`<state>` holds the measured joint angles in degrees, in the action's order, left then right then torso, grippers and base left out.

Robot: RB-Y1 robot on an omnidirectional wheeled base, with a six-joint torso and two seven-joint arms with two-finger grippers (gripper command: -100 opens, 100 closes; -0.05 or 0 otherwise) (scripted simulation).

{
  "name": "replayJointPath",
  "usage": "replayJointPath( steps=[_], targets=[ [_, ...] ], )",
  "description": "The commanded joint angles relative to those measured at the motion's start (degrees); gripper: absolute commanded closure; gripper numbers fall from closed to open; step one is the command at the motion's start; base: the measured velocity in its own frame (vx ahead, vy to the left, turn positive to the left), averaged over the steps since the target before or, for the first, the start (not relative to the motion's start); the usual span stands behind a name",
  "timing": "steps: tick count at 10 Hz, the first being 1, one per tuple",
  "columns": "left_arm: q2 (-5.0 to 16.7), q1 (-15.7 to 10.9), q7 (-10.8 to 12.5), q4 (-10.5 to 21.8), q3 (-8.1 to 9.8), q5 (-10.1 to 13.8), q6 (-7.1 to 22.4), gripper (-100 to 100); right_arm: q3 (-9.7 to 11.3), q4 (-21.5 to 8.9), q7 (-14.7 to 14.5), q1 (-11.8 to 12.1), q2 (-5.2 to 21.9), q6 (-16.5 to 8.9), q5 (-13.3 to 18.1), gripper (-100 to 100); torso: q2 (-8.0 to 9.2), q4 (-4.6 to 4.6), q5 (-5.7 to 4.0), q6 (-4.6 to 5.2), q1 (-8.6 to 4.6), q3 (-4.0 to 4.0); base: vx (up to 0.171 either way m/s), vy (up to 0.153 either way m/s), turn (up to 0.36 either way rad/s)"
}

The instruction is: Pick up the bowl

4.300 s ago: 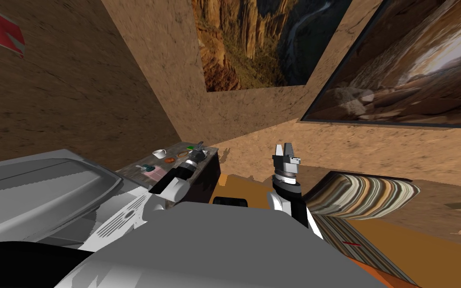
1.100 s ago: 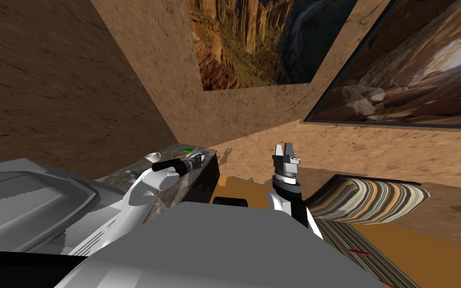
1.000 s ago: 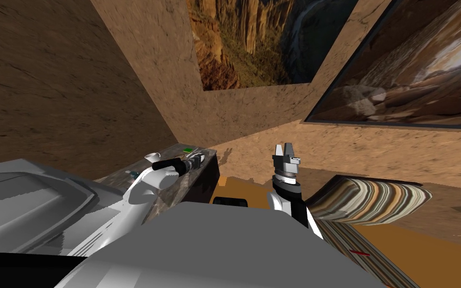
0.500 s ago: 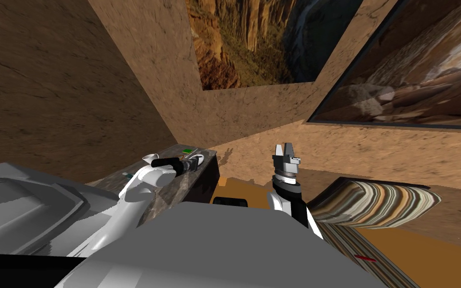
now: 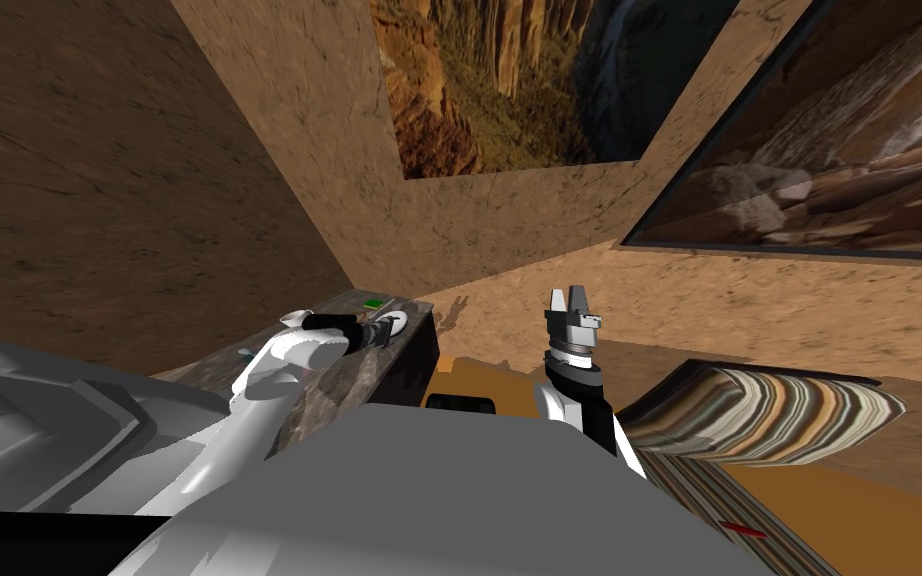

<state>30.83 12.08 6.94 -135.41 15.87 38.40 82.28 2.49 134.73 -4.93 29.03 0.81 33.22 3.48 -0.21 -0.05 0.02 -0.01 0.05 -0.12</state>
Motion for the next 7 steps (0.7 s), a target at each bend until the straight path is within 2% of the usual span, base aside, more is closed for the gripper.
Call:
replayJointPath(
  steps=[1, 2, 3, 4, 5, 7],
  targets=[
    [0.3, -0.4, 0.2, 0.3, 0.64, 0.4, 2.9, -100, 0.0, 0.0, 0.0, 0.0, 0.0, 0.0, 0.0, 0, 0.0, 0.0, 0.0, 0.0, 0.0, 0.0, 0.053, 0.007, 0.002],
    [0.8, -0.8, 0.4, 1.1, 1.81, 1.0, 4.3, -100, 0.0, 0.0, 0.0, 0.0, 0.0, 0.0, 0.0, 0, 0.01, 0.0, 0.0, 0.0, -0.01, 0.0, 0.057, 0.018, 0.003],
    [0.8, -0.8, 0.4, 1.1, 1.81, 1.0, 5.9, -100, 0.0, 0.0, 0.0, 0.0, 0.0, 0.0, 0.0, 0, -0.01, 0.0, 0.0, 0.0, 0.03, -0.01, 0.05, 0.012, -0.001],
    [1.3, -1.1, 0.5, 1.9, 2.93, 1.5, 7.6, -100, 0.0, 0.0, 0.0, 0.0, 0.0, 0.0, 0.0, 0, 0.01, 0.0, 0.0, 0.0, 0.01, 0.0, 0.056, 0.004, 0.002],
    [1.3, -1.1, 0.5, 1.9, 2.93, 1.5, 8.9, -100, 0.0, 0.0, 0.0, 0.0, 0.0, 0.0, 0.0, 0, 0.0, 0.0, 0.0, 0.0, -0.01, 0.0, 0.053, 0.007, 0.002],
    [1.9, -1.6, 0.7, 3.6, 4.96, 2.2, 12.9, -100, 0.0, 0.0, 0.0, 0.0, 0.0, 0.0, 0.0, 0, -0.02, -0.01, 0.0, 0.0, 0.0, -0.01, 0.072, 0.018, 0.005]
  ],
)
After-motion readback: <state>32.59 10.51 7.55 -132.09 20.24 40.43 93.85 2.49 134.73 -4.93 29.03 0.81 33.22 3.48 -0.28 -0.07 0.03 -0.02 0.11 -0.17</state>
